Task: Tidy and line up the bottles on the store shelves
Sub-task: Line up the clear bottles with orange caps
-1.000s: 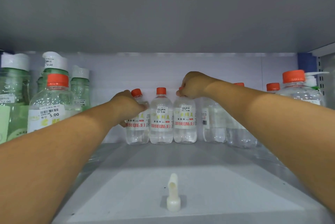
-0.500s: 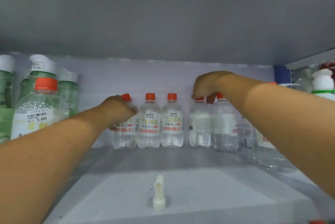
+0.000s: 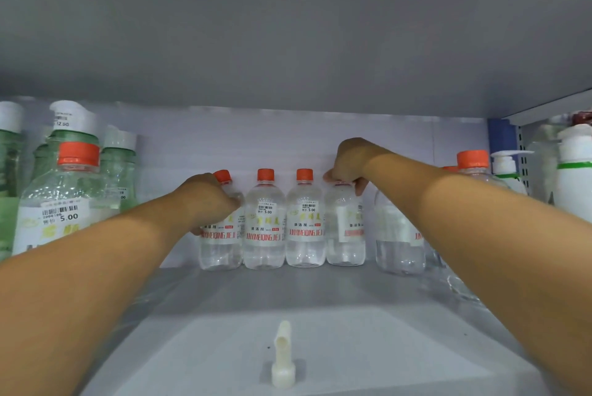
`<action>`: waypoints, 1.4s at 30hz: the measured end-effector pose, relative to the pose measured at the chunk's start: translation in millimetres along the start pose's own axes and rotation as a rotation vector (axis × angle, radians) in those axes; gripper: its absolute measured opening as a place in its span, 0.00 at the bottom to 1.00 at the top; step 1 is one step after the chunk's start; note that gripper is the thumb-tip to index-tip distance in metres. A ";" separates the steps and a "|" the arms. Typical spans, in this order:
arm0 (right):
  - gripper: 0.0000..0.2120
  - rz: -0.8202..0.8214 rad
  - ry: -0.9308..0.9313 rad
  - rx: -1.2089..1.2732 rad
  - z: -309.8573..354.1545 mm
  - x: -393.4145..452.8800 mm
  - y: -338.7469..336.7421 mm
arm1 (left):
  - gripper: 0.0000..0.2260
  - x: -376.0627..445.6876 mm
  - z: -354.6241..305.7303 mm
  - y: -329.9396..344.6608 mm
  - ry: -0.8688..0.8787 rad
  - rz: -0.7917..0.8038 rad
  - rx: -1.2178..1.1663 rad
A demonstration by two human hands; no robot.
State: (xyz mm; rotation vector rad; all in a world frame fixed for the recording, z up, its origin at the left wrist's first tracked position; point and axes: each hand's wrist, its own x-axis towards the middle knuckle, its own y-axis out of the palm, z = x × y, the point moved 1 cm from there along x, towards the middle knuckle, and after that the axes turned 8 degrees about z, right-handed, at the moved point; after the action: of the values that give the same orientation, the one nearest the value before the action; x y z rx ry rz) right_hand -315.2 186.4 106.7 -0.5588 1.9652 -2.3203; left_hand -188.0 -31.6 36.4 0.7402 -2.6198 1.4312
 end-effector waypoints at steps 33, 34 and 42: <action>0.25 -0.255 -0.189 -0.076 -18.0 -116.0 -42.9 | 0.33 2.2 -9.5 -1.4 0.019 -0.262 0.196; 0.23 -0.287 -0.184 -0.049 -30.7 -136.6 -48.2 | 0.33 -1.5 -14.4 -2.0 0.068 -0.312 0.195; 0.33 -0.088 0.134 0.146 -126.6 -198.5 -26.5 | 0.15 -53.3 -76.7 13.8 0.525 -0.172 -0.146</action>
State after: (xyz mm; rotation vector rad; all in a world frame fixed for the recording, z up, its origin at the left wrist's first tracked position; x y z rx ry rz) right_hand -163.1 364.1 68.6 -0.5010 1.8371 -2.5919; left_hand -159.9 56.8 54.1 0.4766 -2.1711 1.1744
